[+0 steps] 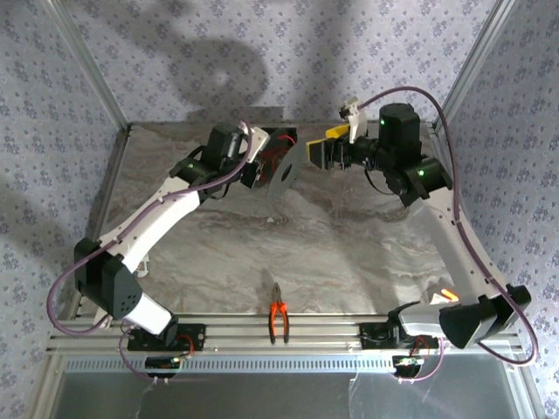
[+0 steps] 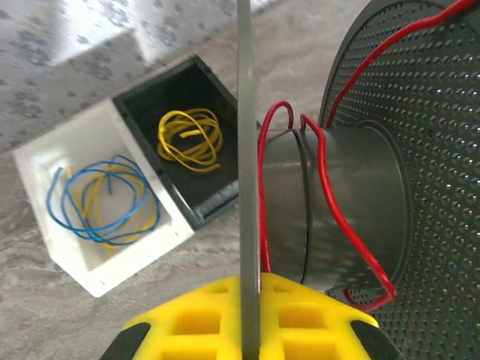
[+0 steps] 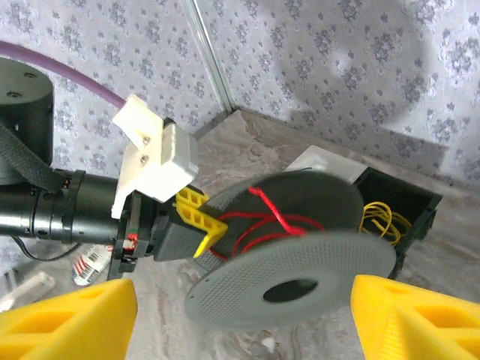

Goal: Wrap the cables

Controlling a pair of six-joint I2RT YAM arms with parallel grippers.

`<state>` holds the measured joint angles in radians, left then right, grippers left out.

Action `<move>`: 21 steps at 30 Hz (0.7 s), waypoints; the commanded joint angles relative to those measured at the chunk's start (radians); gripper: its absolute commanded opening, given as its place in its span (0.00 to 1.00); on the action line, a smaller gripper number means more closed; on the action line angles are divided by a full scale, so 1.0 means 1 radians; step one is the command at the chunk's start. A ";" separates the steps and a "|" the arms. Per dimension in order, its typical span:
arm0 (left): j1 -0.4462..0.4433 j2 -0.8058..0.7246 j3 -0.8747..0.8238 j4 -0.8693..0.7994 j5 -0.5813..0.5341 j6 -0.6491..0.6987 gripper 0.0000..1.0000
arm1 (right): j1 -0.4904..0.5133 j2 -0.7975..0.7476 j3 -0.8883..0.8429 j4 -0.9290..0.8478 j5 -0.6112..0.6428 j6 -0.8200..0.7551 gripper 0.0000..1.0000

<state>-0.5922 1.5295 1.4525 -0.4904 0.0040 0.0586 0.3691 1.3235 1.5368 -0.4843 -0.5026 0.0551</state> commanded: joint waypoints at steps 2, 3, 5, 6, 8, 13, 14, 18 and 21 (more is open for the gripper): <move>-0.007 -0.002 0.099 -0.032 0.111 0.076 0.00 | 0.002 0.113 0.121 -0.209 -0.003 -0.173 0.66; -0.008 0.004 0.110 -0.044 0.128 0.078 0.00 | 0.001 0.143 0.160 -0.239 -0.007 -0.181 0.62; -0.010 0.021 0.138 -0.081 0.164 0.092 0.00 | 0.002 0.200 0.230 -0.292 -0.028 -0.204 0.61; -0.010 0.033 0.157 -0.106 0.182 0.100 0.00 | 0.002 0.231 0.267 -0.322 -0.043 -0.213 0.59; -0.011 0.057 0.194 -0.153 0.205 0.114 0.00 | 0.002 0.278 0.335 -0.375 -0.076 -0.233 0.55; -0.017 0.098 0.241 -0.221 0.219 0.133 0.00 | 0.011 0.369 0.446 -0.447 -0.123 -0.264 0.54; -0.017 0.100 0.242 -0.223 0.223 0.135 0.00 | 0.014 0.379 0.456 -0.452 -0.132 -0.264 0.54; -0.018 0.113 0.254 -0.234 0.226 0.142 0.00 | 0.016 0.420 0.495 -0.495 -0.181 -0.277 0.54; -0.019 0.123 0.268 -0.250 0.230 0.152 0.00 | 0.018 0.450 0.525 -0.538 -0.183 -0.284 0.54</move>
<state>-0.6044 1.6573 1.6508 -0.7536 0.1928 0.1886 0.3817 1.7454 2.0129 -0.9398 -0.6445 -0.2012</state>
